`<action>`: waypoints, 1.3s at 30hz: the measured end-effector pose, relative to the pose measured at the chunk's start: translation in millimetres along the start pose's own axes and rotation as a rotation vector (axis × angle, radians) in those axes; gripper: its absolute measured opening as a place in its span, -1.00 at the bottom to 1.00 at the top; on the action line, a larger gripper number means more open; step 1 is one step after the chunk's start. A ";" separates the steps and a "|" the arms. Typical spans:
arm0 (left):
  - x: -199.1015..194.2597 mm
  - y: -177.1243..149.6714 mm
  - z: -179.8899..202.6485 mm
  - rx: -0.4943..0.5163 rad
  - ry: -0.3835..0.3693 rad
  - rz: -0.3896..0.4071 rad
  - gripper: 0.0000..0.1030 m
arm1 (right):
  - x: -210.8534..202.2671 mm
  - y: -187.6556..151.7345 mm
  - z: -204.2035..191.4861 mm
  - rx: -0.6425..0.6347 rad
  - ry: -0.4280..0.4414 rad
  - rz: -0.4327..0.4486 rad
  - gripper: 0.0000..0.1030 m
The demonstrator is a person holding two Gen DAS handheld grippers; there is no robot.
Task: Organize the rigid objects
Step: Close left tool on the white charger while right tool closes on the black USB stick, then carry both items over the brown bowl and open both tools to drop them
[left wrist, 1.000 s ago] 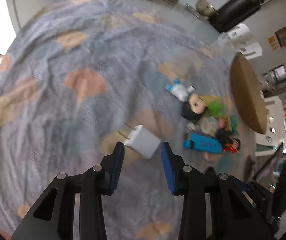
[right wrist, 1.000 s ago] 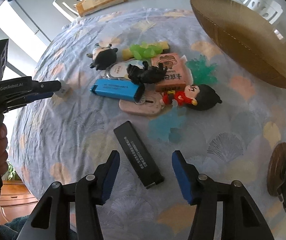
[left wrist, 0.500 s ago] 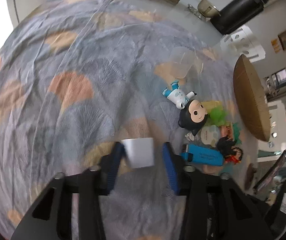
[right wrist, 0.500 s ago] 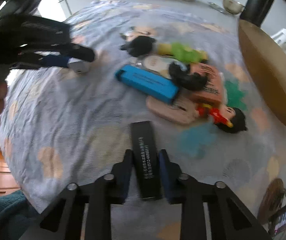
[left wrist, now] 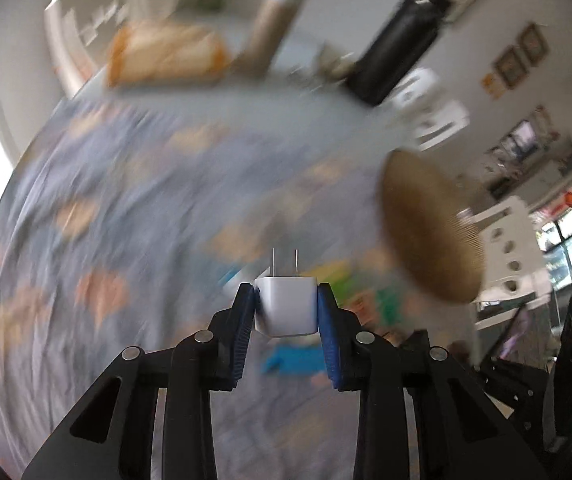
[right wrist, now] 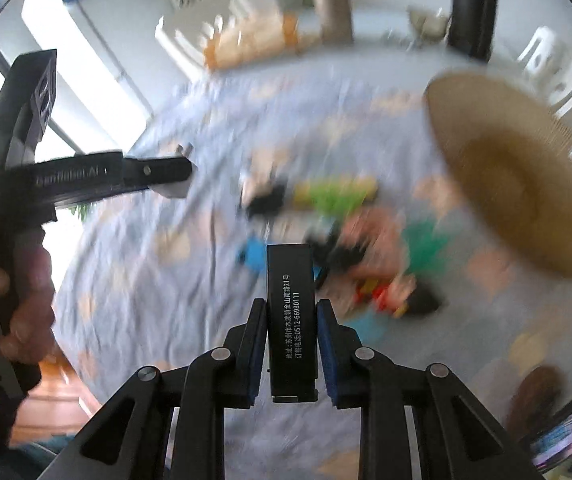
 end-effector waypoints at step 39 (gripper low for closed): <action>17.0 33.1 13.0 -0.016 -0.047 0.008 0.32 | -45.1 7.0 149.8 0.486 -0.211 0.015 0.22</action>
Point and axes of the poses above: each gripper's, at about its wrist camera, not at the fingertips, and x roughly the way its jaws point, z to its right, y to its top, the point moved 10 cm from there along x, roughly the way its jaws point, and after that the axes turned 3 degrees about y, right-handed, at the moved point
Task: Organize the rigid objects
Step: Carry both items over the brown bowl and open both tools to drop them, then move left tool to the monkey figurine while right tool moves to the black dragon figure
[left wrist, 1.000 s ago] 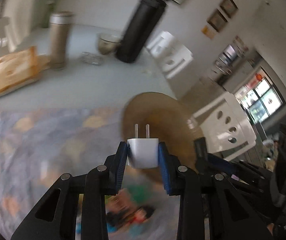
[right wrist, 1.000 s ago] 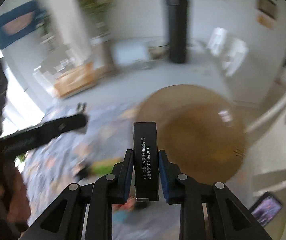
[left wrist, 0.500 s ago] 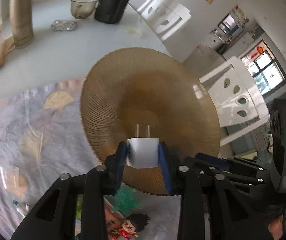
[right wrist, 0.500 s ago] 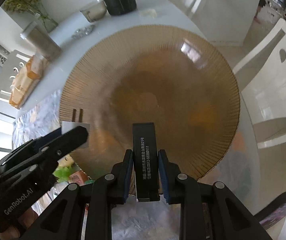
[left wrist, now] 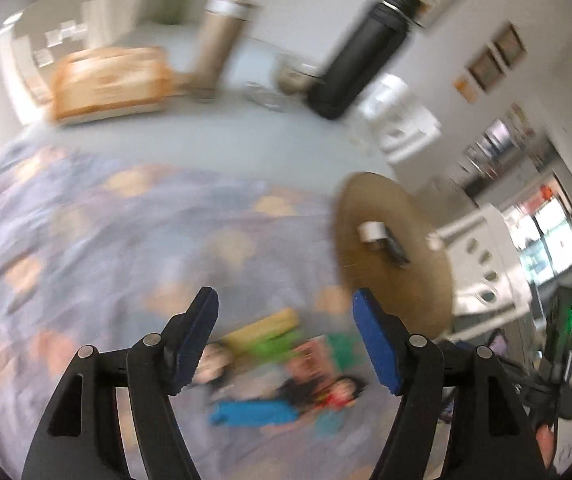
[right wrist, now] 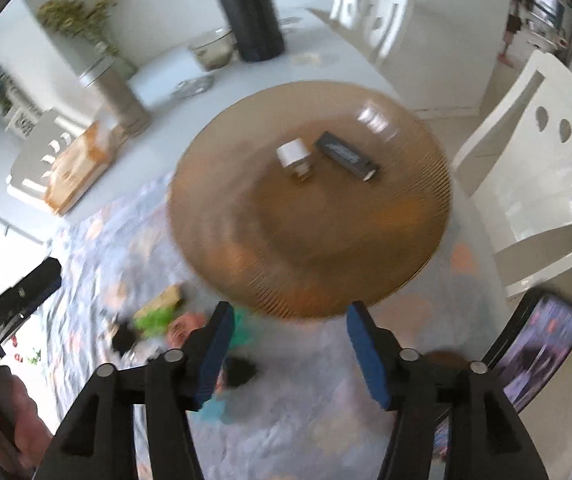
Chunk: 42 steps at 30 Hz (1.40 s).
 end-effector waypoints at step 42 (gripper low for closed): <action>73.6 -76.9 -44.7 0.006 0.085 -0.261 0.32 | 83.8 -63.9 -106.7 -0.299 0.061 -0.176 0.23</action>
Point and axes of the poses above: each gripper's, at about its wrist camera, not at the fingertips, and x roughly the way its jaws point, z to its right, y to its top, the point moved 10 cm from there along x, roughly the way its jaws point, and after that the axes turned 3 degrees about y, right-handed, at the moved point
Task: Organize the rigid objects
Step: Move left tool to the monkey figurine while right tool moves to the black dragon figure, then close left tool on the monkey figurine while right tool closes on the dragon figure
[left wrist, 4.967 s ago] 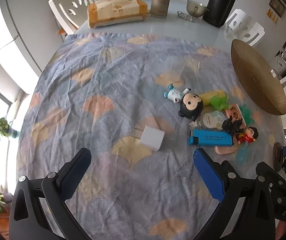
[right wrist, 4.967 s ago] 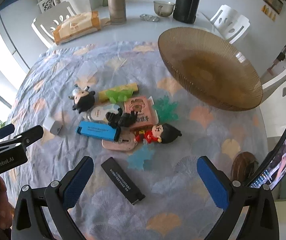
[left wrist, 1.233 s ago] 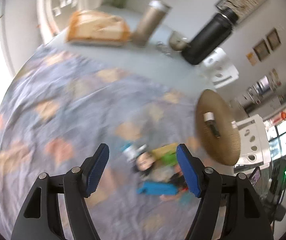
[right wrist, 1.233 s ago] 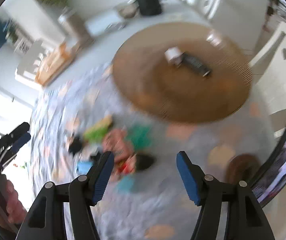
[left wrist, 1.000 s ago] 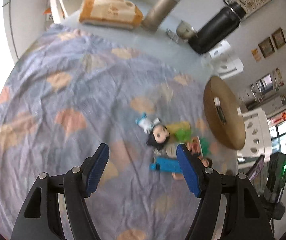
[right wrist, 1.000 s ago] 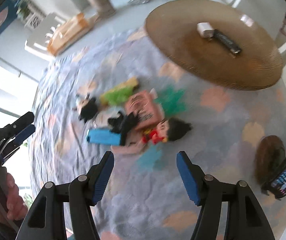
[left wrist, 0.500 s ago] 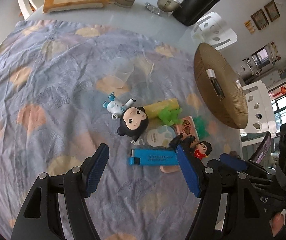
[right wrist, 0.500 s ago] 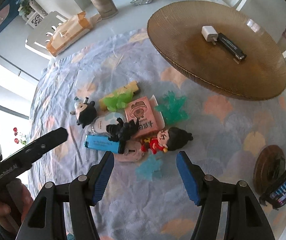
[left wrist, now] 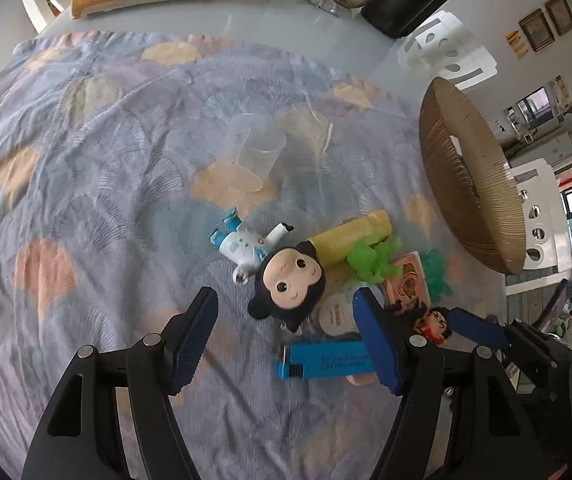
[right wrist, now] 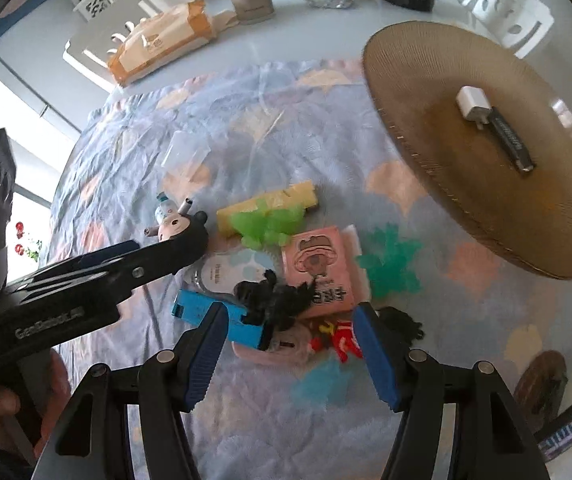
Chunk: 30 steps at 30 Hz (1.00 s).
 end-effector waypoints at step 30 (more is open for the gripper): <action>-50.7 -28.3 -31.6 -0.036 0.001 0.122 -0.29 | -10.7 -48.7 -52.2 -0.195 0.116 -0.019 -0.23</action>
Point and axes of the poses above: each gripper's, at about its wrist camera, not at the fingertips, and x roughly the way its jaws point, z to its right, y to its top, the point moved 10 cm from there along x, roughly the way its jaws point, and after that the axes turned 3 degrees about y, right-handed, at the moved point
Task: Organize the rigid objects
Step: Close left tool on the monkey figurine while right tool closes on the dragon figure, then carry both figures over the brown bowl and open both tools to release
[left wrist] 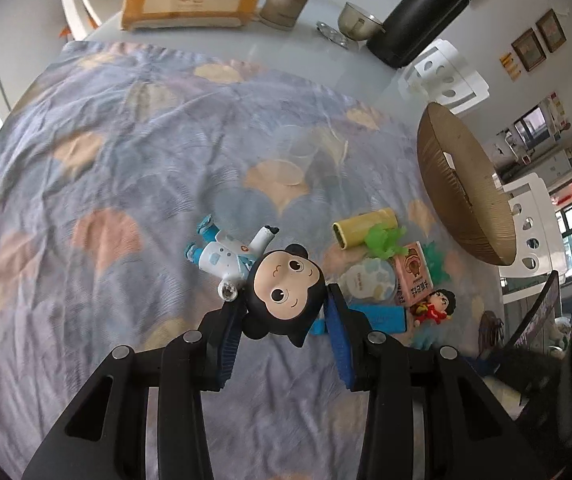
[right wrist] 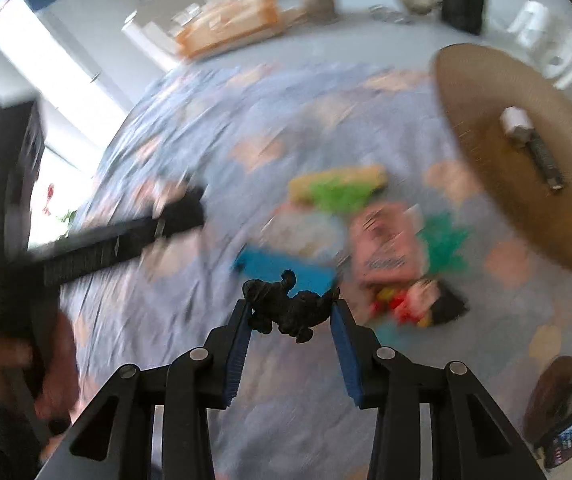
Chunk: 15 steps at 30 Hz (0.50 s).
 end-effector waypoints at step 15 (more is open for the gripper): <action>0.7 -33.1 -4.4 0.079 0.052 -0.042 -0.29 | 38.5 -47.5 -16.5 0.064 0.105 -0.072 -0.13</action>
Point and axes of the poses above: each gripper's, at about its wrist camera, not at the fingertips, and x roughly the way its jaws point, z to its right, y to its top, the point moved 10 cm from there along x, roughly the way its jaws point, and after that the axes turned 3 degrees about y, right-handed, at the moved point
